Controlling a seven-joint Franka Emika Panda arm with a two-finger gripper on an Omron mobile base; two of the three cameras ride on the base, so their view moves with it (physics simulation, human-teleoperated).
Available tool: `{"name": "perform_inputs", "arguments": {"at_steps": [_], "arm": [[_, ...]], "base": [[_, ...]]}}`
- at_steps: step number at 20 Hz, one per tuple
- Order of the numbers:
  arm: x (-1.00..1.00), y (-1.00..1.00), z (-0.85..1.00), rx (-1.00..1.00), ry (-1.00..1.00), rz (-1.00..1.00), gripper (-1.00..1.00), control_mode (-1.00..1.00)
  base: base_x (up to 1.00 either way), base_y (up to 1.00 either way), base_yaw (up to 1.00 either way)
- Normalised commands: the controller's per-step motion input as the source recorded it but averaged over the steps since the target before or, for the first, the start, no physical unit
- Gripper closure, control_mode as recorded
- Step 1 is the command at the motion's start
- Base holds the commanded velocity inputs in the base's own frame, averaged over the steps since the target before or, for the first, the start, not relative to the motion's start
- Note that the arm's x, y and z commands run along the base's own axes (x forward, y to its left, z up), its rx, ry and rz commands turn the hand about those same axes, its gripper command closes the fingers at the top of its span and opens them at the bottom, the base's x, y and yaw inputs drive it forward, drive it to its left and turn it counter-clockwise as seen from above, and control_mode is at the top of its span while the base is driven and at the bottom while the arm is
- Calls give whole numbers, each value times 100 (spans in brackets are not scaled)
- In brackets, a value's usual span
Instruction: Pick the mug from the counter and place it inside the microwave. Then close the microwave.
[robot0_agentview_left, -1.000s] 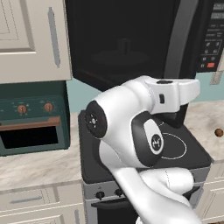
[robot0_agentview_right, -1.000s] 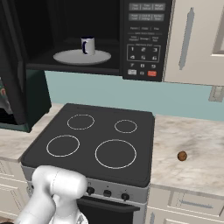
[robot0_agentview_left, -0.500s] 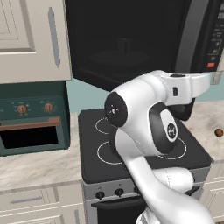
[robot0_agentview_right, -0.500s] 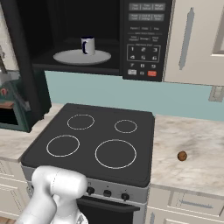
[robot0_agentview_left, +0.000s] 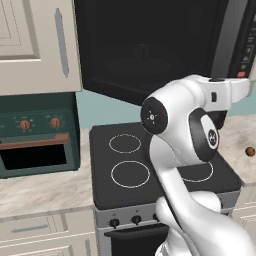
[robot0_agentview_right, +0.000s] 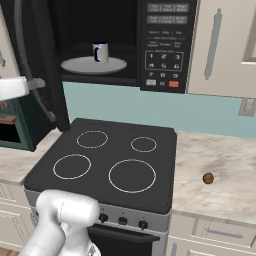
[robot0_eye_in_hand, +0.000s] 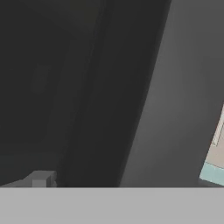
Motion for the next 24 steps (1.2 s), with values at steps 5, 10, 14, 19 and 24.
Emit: {"name": "perform_inputs", "arguments": {"at_steps": [5, 10, 14, 19, 24], "arm": [[38, -19, 0, 0, 0, 0, -100, -100], [43, -18, 0, 0, 0, 0, -100, -100], [44, -19, 0, 0, 0, 0, -100, -100], [44, -16, 0, 0, 0, 0, -100, -100], [42, -14, 0, 0, 0, 0, -100, -100]], "base": [[0, 0, 0], [0, 0, 0], [0, 0, 0], [0, 0, 0], [0, 0, 0]]}}
